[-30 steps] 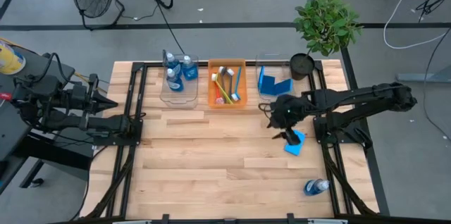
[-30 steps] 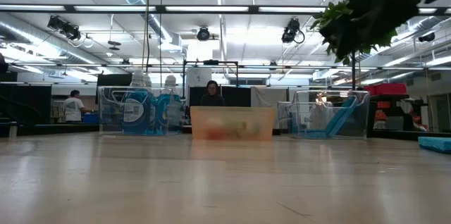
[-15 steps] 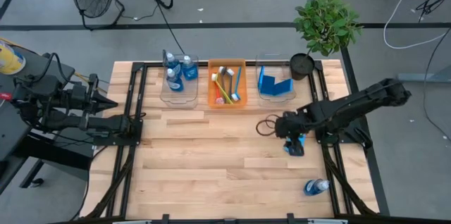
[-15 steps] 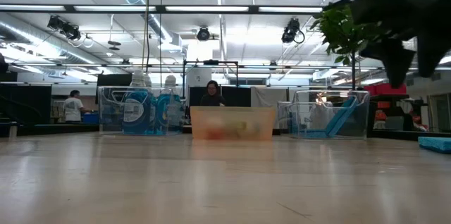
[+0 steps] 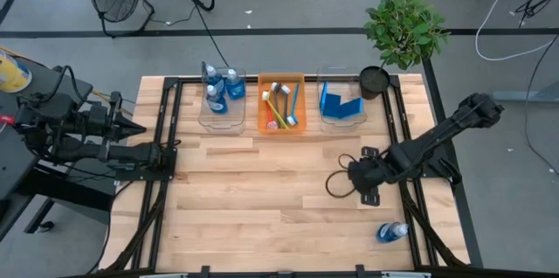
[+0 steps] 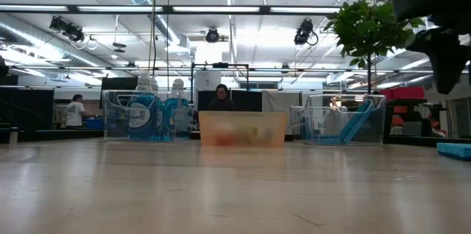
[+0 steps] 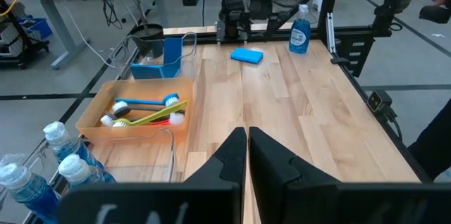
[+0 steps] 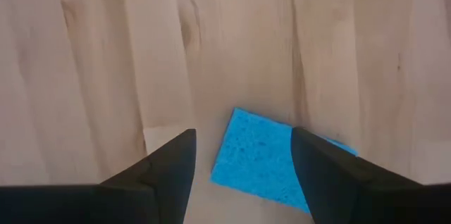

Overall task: Pick & Place Kitchen Sink Supplies
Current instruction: Put the blue sponge into the right transparent bin

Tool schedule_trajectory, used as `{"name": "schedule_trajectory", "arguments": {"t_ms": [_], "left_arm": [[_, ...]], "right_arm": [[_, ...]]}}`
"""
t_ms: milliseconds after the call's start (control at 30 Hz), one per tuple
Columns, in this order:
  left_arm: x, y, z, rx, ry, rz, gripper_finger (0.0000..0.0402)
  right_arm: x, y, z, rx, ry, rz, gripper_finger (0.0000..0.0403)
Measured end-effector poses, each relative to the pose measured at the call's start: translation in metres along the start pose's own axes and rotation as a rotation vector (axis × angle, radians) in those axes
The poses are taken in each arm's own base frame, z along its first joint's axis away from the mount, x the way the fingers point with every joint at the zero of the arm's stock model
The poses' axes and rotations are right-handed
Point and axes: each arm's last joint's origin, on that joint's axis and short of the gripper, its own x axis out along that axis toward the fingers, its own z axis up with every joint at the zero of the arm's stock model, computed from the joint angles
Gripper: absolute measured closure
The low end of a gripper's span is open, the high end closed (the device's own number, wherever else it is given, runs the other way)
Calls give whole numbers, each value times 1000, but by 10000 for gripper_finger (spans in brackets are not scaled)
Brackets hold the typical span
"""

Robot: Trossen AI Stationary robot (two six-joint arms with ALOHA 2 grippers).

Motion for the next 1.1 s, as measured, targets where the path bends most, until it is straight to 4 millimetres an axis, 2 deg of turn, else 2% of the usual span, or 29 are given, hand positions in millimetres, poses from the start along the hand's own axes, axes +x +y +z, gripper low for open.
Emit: {"name": "schedule_trajectory", "arguments": {"t_ms": [267, 700, 967, 1100], "left_arm": [[0, 0, 0, 0, 0, 0, 378], [0, 0, 0, 0, 0, 0, 378], [0, 0, 0, 0, 0, 0, 378], [0, 0, 0, 0, 0, 0, 378]], "right_arm": [[17, 26, -11, -124, -6, -138, 170], [44, 53, -23, 82, -102, -279, 170], [62, 45, -40, 265, -51, -283, 170], [68, 40, -45, 282, -28, -294, 172]]}}
